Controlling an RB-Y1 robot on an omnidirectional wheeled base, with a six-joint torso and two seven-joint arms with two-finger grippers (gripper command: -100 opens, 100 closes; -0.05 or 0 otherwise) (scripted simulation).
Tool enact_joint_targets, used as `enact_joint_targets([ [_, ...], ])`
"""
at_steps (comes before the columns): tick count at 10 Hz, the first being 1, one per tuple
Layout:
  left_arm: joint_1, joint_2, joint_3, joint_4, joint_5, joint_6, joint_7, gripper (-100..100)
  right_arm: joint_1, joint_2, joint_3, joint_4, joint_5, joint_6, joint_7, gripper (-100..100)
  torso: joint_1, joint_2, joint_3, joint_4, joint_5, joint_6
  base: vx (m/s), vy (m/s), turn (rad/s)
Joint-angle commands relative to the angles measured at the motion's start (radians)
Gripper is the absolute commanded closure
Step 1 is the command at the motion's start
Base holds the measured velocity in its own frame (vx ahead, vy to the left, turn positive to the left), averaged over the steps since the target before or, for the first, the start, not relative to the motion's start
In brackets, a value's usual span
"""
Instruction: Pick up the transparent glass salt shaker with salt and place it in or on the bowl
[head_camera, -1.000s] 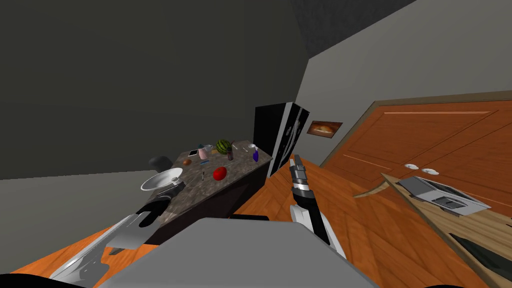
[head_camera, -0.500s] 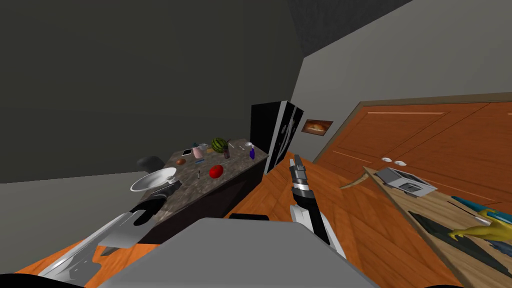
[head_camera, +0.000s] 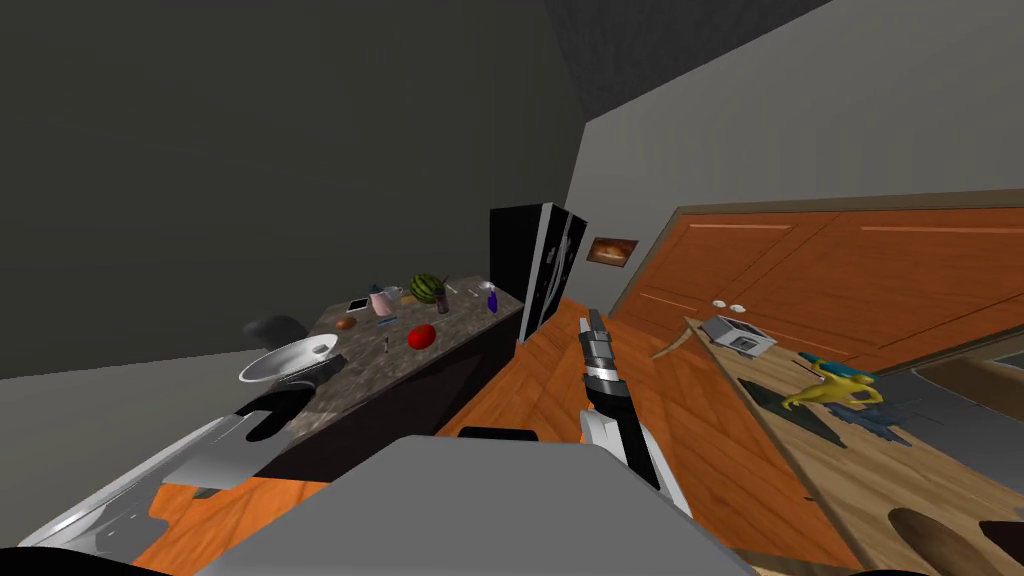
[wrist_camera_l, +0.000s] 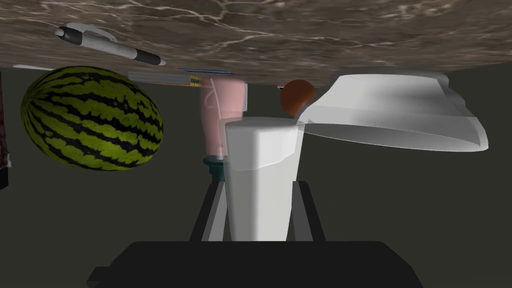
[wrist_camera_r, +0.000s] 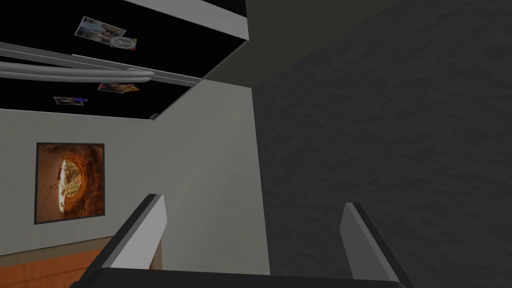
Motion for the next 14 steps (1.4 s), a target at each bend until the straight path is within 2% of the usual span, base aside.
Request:
enact_joint_targets([
  [1,0.002,0.029,0.009,-0.009,0.008,0.026,0.020,100,0.000,0.000,0.000,0.000,0.000,0.000,0.000,0,0.000,0.000,0.000,0.000,0.000,0.000,-0.154,-0.090,-0.171],
  [5,0.015,0.103,0.033,-0.013,0.032,0.069,0.063,100,0.000,0.000,0.000,0.000,0.000,0.000,0.000,0,0.001,0.002,0.001,0.000,0.000,-0.001,-0.136,-0.067,-0.157],
  [6,0.024,0.131,0.040,-0.016,0.043,0.087,0.079,100,0.000,0.000,0.000,0.000,0.000,0.000,0.000,0,0.003,0.001,0.001,0.000,0.000,-0.001,-0.148,-0.052,-0.211],
  [9,0.056,0.177,0.044,-0.027,0.074,0.126,0.100,100,0.000,0.000,0.000,0.000,0.000,0.000,0.000,0,0.004,0.002,0.001,0.000,0.001,0.000,-0.120,-0.019,-0.174],
  [10,0.076,0.182,0.037,-0.036,0.099,0.145,0.094,100,0.000,0.000,0.000,0.000,0.000,0.000,0.000,0,0.007,0.000,0.000,0.000,0.001,-0.001,-0.023,0.153,-0.076],
  [12,0.085,0.180,0.034,-0.043,0.113,0.155,0.087,100,0.001,-0.001,-0.001,0.000,0.000,0.000,0.000,0,0.022,-0.006,-0.003,-0.001,0.005,-0.004,0.027,0.192,0.036],
  [14,0.097,0.173,0.030,-0.057,0.135,0.168,0.072,100,0.001,-0.001,-0.001,0.000,0.000,0.000,0.000,0,0.024,-0.010,-0.005,-0.002,0.006,-0.003,0.064,0.219,0.064],
])
